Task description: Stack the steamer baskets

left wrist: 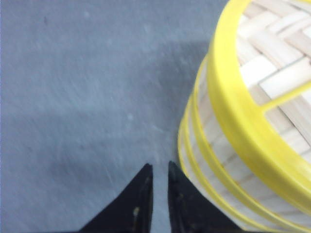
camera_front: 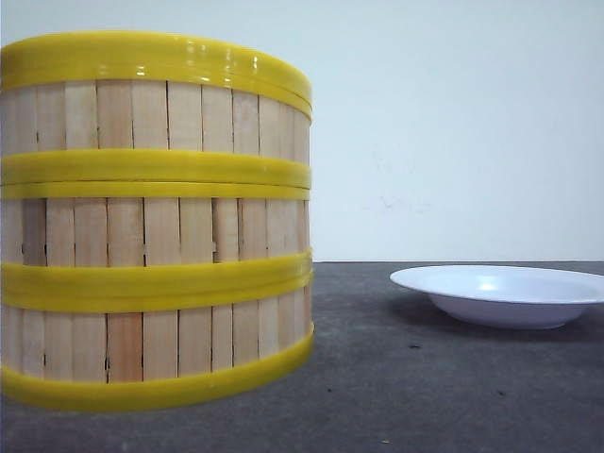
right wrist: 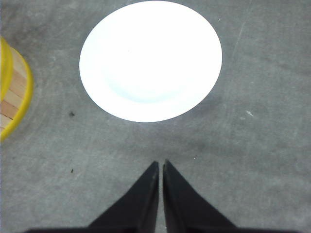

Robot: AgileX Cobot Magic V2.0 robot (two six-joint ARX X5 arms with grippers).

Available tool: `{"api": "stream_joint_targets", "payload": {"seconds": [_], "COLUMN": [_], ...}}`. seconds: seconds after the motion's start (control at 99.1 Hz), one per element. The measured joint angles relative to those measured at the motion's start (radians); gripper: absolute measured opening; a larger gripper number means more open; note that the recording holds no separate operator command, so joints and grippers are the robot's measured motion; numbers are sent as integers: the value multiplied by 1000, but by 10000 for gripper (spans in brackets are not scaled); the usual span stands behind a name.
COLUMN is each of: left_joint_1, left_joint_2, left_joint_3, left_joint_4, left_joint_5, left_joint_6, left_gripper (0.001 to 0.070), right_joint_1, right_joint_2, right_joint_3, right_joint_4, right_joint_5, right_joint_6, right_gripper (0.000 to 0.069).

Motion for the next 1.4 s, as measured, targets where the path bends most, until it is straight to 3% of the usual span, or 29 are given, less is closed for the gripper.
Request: {"api": "stream_joint_targets", "payload": {"seconds": [0.131, 0.373, 0.636, 0.858, 1.403], "left_joint_1": [32, 76, 76, 76, 76], "left_joint_2": [-135, -426, -700, -698, -697], "left_joint_3": [-123, -486, -779, -845, -846], "left_joint_4": [96, 368, 534, 646, 645], "left_joint_5": [-7, -6, -6, -5, -6], "left_joint_6": [15, 14, -32, -42, -43], "left_gripper": [25, 25, 25, 24, 24], "right_joint_1": [0, 0, 0, 0, 0], "right_joint_2": [0, 0, 0, -2, -1], "right_joint_3": [0, 0, 0, 0, 0], "right_joint_4": [1, 1, 1, 8, 15], "right_joint_5": [0, 0, 0, 0, 0], "right_joint_6": [0, 0, 0, 0, 0], "right_gripper": [10, 10, 10, 10, 10]}}
